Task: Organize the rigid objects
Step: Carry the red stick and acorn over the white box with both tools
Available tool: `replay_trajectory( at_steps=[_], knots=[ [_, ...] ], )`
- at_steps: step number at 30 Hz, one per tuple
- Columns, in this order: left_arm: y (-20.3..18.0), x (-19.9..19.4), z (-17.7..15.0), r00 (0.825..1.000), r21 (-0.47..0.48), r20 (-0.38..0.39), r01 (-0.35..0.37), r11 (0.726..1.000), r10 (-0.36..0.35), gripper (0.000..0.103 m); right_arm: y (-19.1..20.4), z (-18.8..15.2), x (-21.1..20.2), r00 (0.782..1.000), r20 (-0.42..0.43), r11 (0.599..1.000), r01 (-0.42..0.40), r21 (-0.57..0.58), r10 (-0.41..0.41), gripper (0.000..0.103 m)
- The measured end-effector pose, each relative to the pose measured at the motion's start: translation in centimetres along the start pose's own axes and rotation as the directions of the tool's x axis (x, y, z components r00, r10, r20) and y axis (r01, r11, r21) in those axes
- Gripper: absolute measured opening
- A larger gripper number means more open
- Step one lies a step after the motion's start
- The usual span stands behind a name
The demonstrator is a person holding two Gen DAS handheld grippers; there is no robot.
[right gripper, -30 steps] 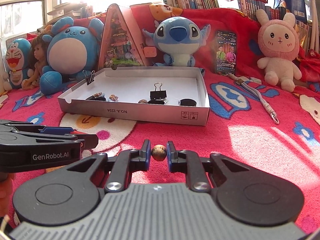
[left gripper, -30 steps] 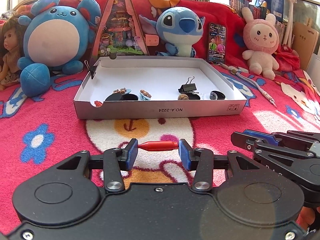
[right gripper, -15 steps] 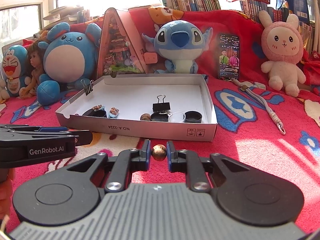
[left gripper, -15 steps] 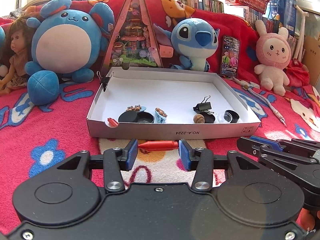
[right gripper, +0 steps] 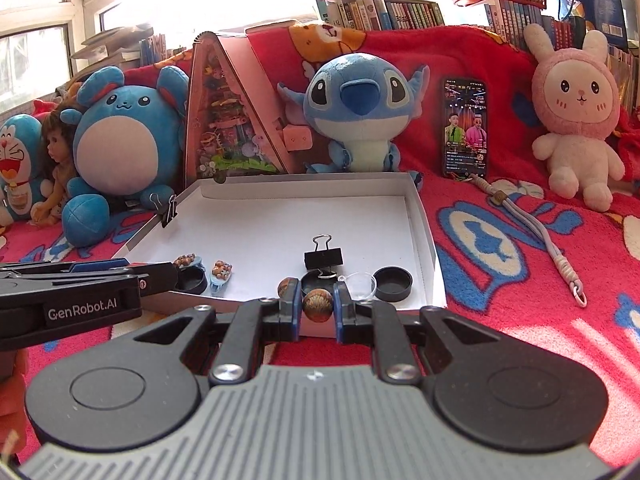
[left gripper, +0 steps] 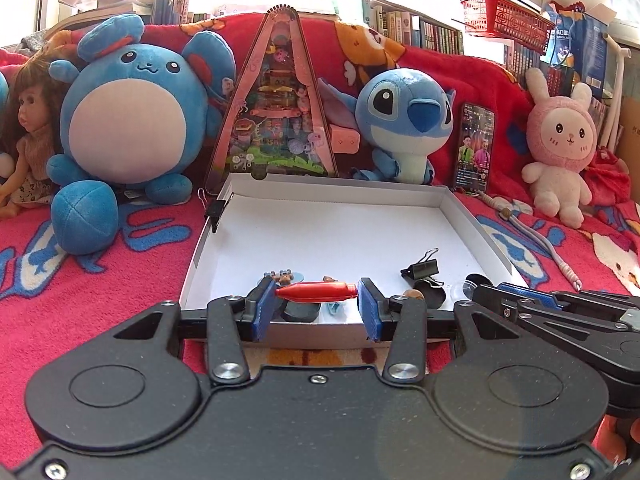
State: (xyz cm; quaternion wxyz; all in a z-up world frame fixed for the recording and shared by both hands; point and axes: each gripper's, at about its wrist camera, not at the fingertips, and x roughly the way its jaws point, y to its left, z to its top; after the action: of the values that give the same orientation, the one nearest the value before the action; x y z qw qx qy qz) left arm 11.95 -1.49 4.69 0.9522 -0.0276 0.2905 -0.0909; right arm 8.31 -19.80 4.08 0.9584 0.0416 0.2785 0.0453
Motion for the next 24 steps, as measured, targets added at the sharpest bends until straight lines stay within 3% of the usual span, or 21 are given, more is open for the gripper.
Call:
replay_trajectory(
  at_steps=[9, 24],
  knots=[
    [0.2, 2.6, 2.1, 1.000, -0.011, 0.019, -0.021, 1.000, 0.022, 0.043, -0.2, 2.3, 2.2, 1.000, 0.027, 1.000, -0.005, 0.005, 0.005, 0.020],
    [1.1, 7.6, 3.7, 0.998, -0.052, -0.027, -0.049, 0.997, 0.048, 0.043, -0.7, 4.4, 6.8, 1.000, -0.002, 1.000, 0.006, 0.012, -0.006, 0.020]
  ],
)
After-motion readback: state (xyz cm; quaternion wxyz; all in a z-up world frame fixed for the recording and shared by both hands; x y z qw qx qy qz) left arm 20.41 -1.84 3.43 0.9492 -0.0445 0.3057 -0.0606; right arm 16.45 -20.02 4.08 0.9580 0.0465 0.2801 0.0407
